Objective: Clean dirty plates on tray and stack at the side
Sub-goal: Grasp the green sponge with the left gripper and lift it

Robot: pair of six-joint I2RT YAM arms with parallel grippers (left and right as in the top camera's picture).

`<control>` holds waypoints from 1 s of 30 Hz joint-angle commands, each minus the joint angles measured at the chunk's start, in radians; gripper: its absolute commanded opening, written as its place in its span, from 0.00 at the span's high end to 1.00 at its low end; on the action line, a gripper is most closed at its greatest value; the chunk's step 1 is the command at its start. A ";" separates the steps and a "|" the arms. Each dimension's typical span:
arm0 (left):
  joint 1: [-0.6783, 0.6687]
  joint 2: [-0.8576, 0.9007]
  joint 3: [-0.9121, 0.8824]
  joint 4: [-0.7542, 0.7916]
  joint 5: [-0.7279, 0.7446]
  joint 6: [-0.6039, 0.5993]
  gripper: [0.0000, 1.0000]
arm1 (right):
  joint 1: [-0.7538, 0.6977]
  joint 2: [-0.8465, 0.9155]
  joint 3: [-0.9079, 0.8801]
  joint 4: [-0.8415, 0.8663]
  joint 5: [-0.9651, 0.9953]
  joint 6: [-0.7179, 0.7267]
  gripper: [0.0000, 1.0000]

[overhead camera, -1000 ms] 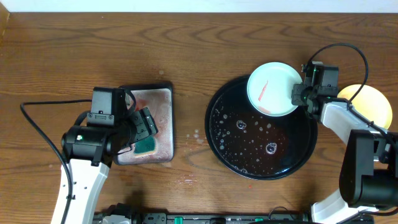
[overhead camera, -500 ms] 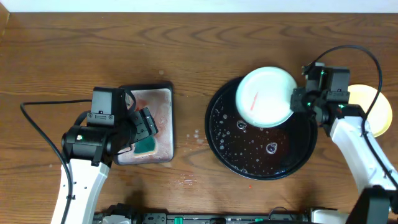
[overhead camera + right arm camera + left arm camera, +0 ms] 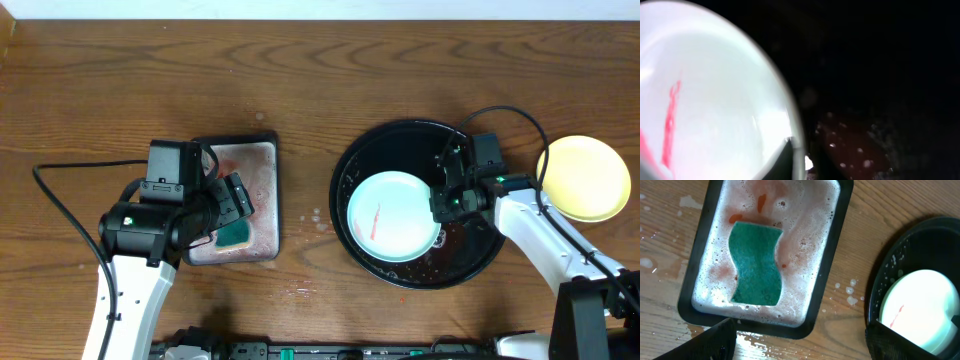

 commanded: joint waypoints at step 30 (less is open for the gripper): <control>0.006 0.621 -0.114 0.127 -0.109 -0.066 0.57 | 0.024 -0.432 0.055 -0.148 -0.197 -0.033 0.75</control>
